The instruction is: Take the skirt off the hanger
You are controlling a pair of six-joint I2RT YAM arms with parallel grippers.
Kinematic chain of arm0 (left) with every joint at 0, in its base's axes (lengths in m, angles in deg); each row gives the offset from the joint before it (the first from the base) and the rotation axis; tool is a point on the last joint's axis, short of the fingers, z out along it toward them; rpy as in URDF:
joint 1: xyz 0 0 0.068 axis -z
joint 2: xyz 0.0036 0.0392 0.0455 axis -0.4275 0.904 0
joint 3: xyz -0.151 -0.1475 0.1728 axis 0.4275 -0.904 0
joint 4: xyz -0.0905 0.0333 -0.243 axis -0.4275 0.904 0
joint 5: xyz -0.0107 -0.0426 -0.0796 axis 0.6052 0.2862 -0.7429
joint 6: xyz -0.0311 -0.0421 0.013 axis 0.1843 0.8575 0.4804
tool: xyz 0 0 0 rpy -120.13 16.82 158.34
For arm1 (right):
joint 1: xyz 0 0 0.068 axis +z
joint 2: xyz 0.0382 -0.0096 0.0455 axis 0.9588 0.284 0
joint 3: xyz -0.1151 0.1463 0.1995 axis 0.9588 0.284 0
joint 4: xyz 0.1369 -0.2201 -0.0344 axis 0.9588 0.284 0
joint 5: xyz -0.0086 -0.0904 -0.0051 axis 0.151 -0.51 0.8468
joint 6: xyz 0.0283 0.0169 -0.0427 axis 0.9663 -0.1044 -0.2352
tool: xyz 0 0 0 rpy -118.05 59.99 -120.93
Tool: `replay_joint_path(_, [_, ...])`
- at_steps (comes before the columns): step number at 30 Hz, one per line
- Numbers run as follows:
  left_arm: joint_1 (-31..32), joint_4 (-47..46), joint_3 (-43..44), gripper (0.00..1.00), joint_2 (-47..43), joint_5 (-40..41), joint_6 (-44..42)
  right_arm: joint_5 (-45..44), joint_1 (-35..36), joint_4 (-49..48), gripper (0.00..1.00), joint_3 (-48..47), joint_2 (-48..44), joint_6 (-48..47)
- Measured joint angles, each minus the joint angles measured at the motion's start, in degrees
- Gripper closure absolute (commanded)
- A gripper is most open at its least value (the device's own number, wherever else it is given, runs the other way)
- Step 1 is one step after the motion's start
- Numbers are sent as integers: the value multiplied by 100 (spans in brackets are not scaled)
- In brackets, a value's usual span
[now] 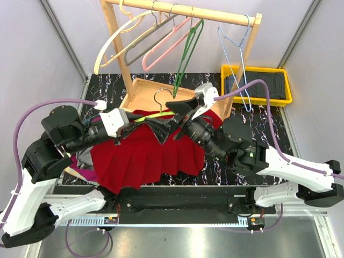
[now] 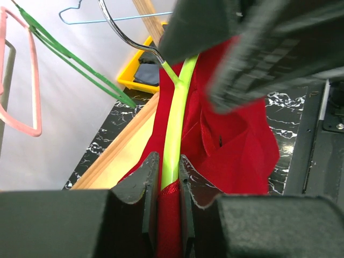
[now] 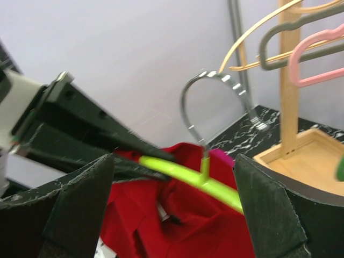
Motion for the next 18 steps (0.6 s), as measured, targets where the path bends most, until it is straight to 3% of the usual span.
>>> replay_joint_path(9, [2,142,90,100,9,-214,140,168,-522,-149,4,-258,66,-129])
replay_joint_path(18, [2,170,382,100,195,-415,190,442,-649,-199,34,-369,365,-2])
